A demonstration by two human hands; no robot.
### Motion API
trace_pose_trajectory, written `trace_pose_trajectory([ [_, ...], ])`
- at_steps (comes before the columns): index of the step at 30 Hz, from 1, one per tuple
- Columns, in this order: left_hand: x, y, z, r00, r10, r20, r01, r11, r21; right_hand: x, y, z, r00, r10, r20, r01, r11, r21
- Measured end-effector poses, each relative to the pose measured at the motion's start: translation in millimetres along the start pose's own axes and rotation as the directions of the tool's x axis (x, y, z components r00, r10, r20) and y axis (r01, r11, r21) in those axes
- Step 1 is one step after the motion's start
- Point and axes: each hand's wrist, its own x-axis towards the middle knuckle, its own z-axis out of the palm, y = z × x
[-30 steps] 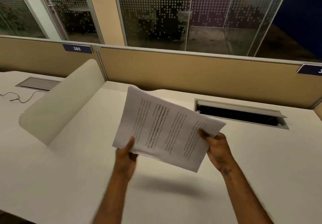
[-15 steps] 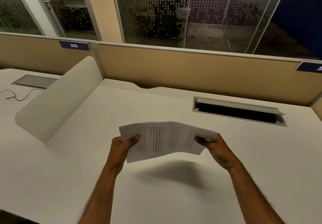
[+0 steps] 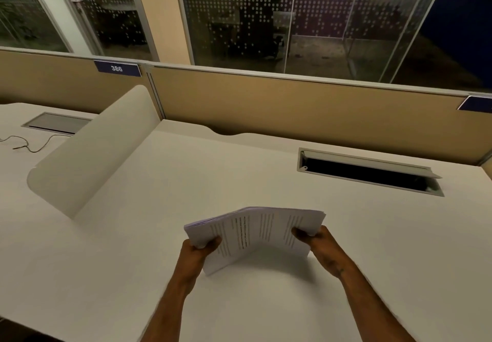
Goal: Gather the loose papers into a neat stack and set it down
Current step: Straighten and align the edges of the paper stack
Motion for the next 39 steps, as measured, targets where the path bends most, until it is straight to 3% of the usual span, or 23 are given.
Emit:
trace_pose_trajectory([
  [3, 3.9, 7.3, 1.1, 1.0, 0.002, -0.01, -0.002, 1.0, -0.009, 3.7, -15.4, -6.6, 0.999, -0.032, -0.017, 0.031, 0.999, -0.032],
  [6, 5.8, 18.5, 6.9, 0.998, 0.016, -0.06, -0.024, 0.99, -0.14, 7.1, -31.0, -15.5, 0.989, -0.136, -0.055, 0.133, 0.989, -0.06],
  [9, 4.2, 30.2, 26.3, 0.994, 0.027, -0.104, -0.062, 0.937, -0.345, 5.5, -27.9, -6.7, 0.965, -0.099, -0.243, 0.119, 0.991, 0.068],
  [12, 0.6, 38.6, 58.5, 0.993, 0.026, -0.118, -0.086, 0.834, -0.544, -7.5, -22.8, 28.6, 0.989, -0.046, -0.137, 0.084, 0.955, 0.285],
  [15, -5.8, 41.9, 89.6, 0.994, -0.024, -0.109, -0.057, 0.734, -0.677, -14.4, -28.1, 68.4, 0.992, -0.117, -0.049, 0.127, 0.912, 0.389],
  [19, -15.6, 40.3, 114.0, 0.99, -0.093, -0.105, -0.011, 0.695, -0.719, -16.2, -38.2, 97.1, 0.948, -0.15, -0.28, 0.247, 0.903, 0.353],
  [24, -17.3, 39.6, 91.1, 0.996, -0.088, -0.018, 0.051, 0.716, -0.696, -15.0, -38.5, 79.5, 0.93, -0.162, -0.329, 0.259, 0.926, 0.276],
  [26, -6.6, 47.3, 60.2, 0.996, -0.09, -0.018, 0.058, 0.768, -0.638, -14.1, -40.2, 66.5, 0.931, -0.159, -0.329, 0.253, 0.929, 0.268],
  [29, 8.4, 71.3, 20.8, 0.997, -0.067, -0.046, 0.053, 0.965, -0.258, -12.0, -43.1, 51.9, 0.942, -0.161, -0.296, 0.232, 0.947, 0.221],
  [32, 16.9, 88.3, 17.7, 0.996, -0.011, 0.089, 0.001, 0.994, 0.112, -9.2, -46.5, 47.4, 0.947, -0.18, -0.265, 0.223, 0.964, 0.142],
  [36, 21.0, 93.9, 31.5, 0.99, 0.079, 0.12, -0.094, 0.987, 0.129, -6.9, -48.4, 50.9, 0.956, -0.202, -0.213, 0.223, 0.971, 0.08],
  [39, 22.7, 94.8, 40.1, 0.986, 0.161, 0.04, -0.164, 0.982, 0.092, -7.0, -45.4, 54.0, 0.964, -0.197, -0.181, 0.21, 0.976, 0.059],
])
